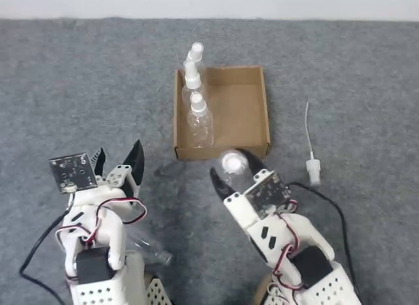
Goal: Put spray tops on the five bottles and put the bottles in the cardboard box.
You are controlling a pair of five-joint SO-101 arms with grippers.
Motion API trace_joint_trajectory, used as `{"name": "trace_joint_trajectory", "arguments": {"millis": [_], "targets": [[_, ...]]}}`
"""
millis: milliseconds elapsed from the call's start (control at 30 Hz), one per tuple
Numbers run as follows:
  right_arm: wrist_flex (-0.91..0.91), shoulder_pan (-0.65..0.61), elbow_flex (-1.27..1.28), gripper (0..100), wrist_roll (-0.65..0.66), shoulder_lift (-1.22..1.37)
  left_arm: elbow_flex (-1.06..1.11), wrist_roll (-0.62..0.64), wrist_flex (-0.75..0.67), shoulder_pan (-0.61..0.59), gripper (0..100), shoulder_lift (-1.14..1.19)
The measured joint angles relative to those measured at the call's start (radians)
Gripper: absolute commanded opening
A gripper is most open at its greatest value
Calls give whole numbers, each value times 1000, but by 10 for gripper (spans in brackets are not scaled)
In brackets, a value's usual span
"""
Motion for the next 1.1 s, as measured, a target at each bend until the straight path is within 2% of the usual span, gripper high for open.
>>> {"name": "trace_joint_trajectory", "arguments": {"millis": [133,567,800,1100], "targets": [[2,49,-18,67,0,0,0,0,0,0,257,0],[52,55,-244,66,34,35,31,0,-58,0,257,0],[-51,60,-362,63,40,316,31,0,-58,0,257,0],[-224,138,-442,62,41,614,31,0,-58,-31,257,0]]}}
